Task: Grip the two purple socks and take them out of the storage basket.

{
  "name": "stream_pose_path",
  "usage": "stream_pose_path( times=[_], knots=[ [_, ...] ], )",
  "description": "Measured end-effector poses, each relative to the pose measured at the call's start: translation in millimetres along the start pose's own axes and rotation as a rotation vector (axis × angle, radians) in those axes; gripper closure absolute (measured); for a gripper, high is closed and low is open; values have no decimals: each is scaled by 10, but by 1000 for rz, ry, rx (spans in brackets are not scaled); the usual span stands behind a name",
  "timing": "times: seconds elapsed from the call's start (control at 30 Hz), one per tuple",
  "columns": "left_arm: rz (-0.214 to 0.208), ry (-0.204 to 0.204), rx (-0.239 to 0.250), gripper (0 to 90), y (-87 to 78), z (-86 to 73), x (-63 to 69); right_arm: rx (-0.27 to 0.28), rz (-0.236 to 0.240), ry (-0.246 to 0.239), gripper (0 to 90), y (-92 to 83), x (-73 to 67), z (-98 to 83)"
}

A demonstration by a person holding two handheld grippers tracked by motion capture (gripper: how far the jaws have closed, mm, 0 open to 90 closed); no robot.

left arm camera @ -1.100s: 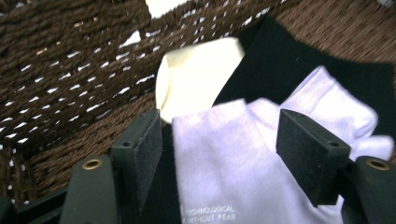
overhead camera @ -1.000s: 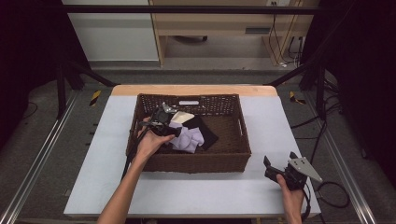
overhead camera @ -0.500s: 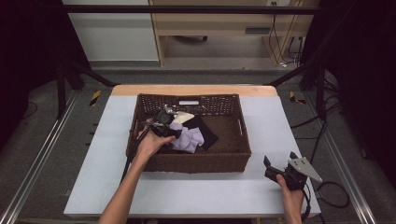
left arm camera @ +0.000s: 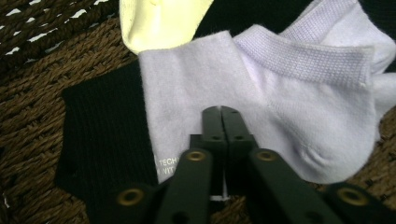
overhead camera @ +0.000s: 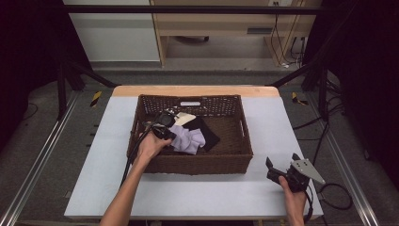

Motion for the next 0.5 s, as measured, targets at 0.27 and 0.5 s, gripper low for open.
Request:
stream_pose_path(
  times=[0.27,0.5],
  knots=[
    [34,29,117,299,42,97,-66,2,-1,2,28,-3,1,2],
    [28,40,86,377,94,79,-37,1,0,2,28,-2,0,0]
  ],
)
Point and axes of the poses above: each handheld gripper's, and its own axes: y roughly forward along the jaws, z roughly out of its top, x roughly to its right, the point moved 9 cm from there along y, roughly forward along the jaws, and after that the axes turned 15 degrees about y, right-handed, at the moved point
